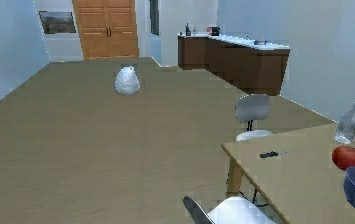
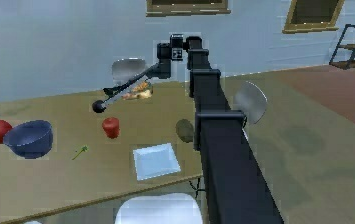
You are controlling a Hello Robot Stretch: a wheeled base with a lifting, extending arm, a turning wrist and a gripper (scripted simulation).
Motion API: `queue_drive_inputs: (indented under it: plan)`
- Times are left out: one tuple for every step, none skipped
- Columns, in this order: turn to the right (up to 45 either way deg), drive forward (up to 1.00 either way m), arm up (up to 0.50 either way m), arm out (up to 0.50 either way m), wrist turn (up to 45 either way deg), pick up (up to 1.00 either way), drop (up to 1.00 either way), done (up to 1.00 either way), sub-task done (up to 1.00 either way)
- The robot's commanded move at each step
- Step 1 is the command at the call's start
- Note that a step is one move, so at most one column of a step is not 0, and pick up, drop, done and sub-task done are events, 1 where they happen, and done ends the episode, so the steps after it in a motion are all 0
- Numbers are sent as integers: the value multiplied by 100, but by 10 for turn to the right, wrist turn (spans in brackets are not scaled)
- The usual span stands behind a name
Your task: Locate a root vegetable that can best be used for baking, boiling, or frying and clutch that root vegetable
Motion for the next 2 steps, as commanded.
queue_drive_inputs:
  plan:
    - [0,0,0,0,450,0,0,0,0]
    - [0,0,0,0,450,0,0,0,0]
